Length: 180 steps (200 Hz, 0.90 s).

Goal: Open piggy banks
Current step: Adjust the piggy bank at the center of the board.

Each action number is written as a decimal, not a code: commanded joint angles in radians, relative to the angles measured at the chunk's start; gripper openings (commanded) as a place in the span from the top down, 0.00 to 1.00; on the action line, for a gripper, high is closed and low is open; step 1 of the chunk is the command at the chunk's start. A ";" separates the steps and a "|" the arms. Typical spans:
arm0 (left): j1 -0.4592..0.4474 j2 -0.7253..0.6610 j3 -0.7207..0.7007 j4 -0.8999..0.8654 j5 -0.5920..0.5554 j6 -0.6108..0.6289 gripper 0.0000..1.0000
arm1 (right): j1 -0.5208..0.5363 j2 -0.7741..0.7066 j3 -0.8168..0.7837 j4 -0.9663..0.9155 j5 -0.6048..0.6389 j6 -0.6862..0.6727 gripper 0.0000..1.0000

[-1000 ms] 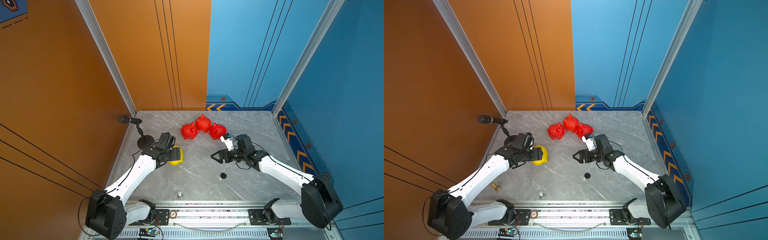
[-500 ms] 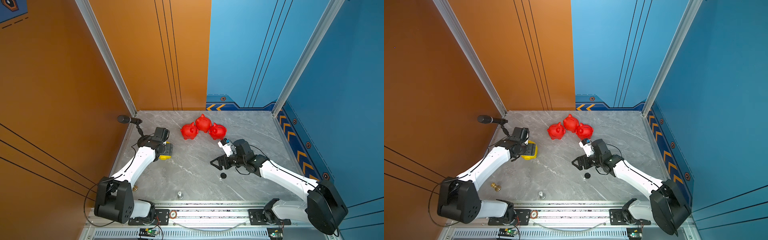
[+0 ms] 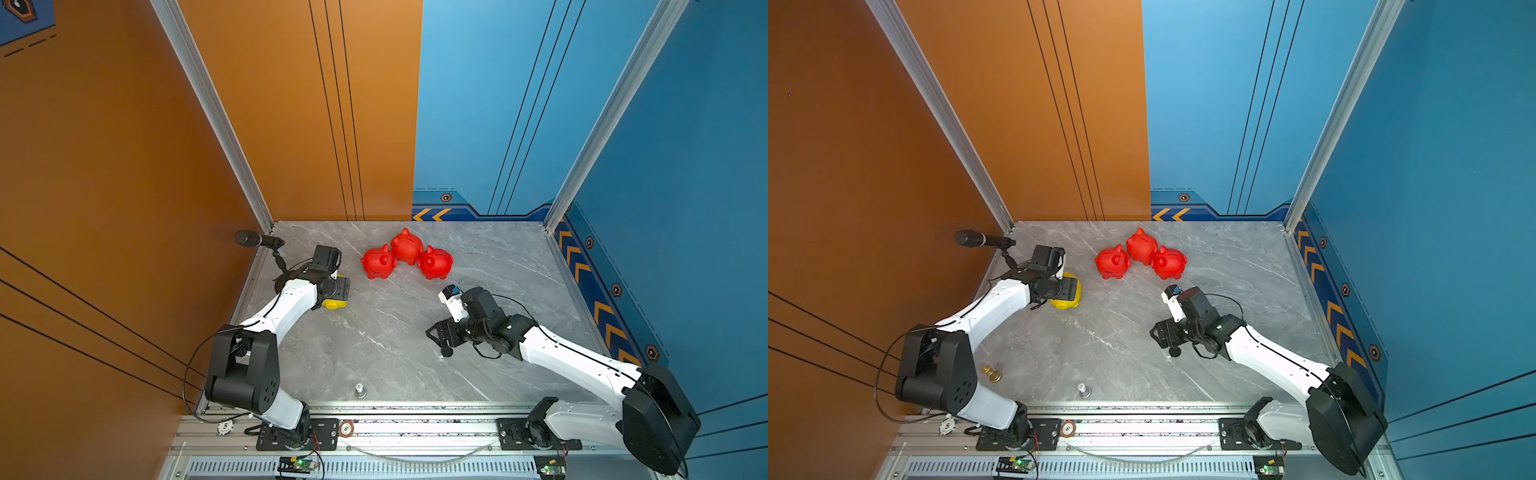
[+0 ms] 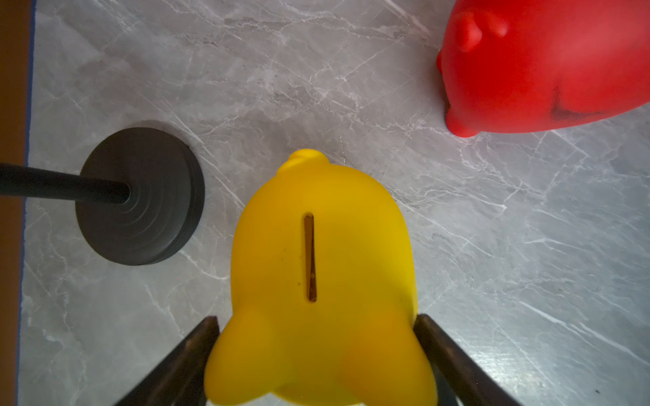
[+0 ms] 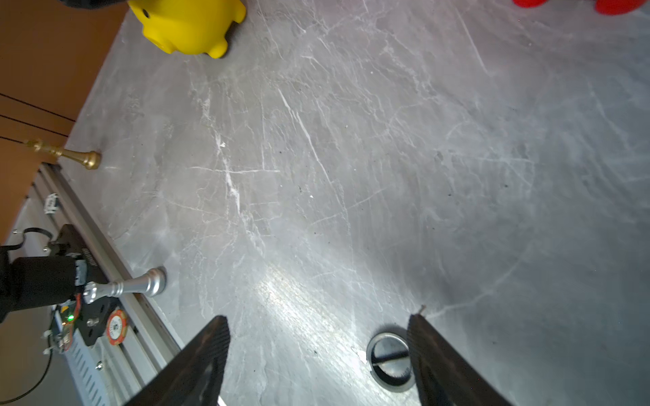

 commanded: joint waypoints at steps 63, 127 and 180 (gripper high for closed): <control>0.022 -0.035 0.124 -0.168 0.049 -0.194 0.02 | 0.156 0.082 0.025 -0.141 0.272 0.119 0.21; 0.003 -0.241 0.045 -0.224 0.126 -0.198 0.02 | 0.169 0.173 0.016 -0.140 0.350 0.145 0.32; 0.001 -0.354 -0.029 -0.196 0.202 -0.183 0.02 | 0.171 0.249 0.029 -0.126 0.367 0.143 0.44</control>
